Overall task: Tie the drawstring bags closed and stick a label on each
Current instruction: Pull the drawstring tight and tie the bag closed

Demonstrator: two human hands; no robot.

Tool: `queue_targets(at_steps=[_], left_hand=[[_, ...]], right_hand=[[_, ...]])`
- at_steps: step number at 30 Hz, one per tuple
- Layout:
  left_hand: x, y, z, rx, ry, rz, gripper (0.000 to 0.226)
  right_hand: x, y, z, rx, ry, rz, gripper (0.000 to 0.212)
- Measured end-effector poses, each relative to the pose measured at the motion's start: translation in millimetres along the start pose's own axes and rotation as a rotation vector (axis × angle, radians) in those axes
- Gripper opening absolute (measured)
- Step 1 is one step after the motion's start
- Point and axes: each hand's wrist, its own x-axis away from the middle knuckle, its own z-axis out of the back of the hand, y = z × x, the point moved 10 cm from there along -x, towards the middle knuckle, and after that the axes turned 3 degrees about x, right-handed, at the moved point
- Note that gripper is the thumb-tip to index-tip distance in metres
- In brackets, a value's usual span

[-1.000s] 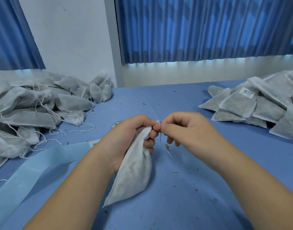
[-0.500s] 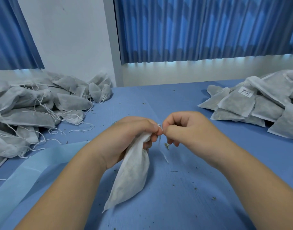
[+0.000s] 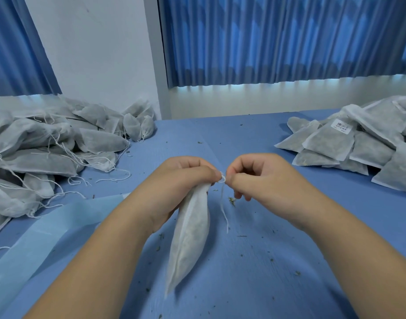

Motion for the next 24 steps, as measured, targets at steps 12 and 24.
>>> queue_targets(at_steps=[12, 24], left_hand=[[-0.7, -3.3, 5.1, -0.016, 0.080, 0.018, 0.009], [0.4, 4.6, 11.5, -0.243, 0.307, -0.114, 0.021]], right_hand=[[-0.5, -3.3, 3.9, -0.205, 0.098, 0.027, 0.013], [-0.5, -0.5, 11.4, 0.173, 0.197, 0.051, 0.019]])
